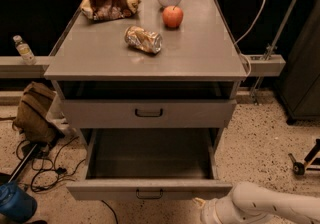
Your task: Close middle drawer
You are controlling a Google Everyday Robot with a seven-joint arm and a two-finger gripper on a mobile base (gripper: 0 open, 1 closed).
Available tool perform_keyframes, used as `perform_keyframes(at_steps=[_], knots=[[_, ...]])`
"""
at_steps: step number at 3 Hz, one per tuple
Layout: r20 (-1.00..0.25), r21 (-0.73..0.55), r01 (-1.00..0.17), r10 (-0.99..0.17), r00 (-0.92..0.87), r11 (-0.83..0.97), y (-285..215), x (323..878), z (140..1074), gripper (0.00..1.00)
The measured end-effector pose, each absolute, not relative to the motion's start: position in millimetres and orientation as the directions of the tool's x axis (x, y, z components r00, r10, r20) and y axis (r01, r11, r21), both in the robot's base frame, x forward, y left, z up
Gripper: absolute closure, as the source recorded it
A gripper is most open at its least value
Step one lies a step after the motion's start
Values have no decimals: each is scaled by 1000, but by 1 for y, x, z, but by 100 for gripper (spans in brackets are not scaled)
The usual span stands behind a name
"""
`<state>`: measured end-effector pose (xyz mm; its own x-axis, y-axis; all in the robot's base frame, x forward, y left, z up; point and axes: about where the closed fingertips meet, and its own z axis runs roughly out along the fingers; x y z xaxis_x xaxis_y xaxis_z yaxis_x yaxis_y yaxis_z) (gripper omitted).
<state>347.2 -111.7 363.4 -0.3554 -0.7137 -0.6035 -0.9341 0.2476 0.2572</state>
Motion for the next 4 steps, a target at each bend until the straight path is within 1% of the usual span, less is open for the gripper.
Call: perform_keyframes(at_steps=[2, 3, 4], knots=[[-616, 232, -942, -712, -335, 242, -107, 356, 367, 0], [-652, 152, -969, -717, -248, 197, -90, 391, 381, 0], [-666, 46, -988, -733, -138, 145, -87, 450, 401, 0]])
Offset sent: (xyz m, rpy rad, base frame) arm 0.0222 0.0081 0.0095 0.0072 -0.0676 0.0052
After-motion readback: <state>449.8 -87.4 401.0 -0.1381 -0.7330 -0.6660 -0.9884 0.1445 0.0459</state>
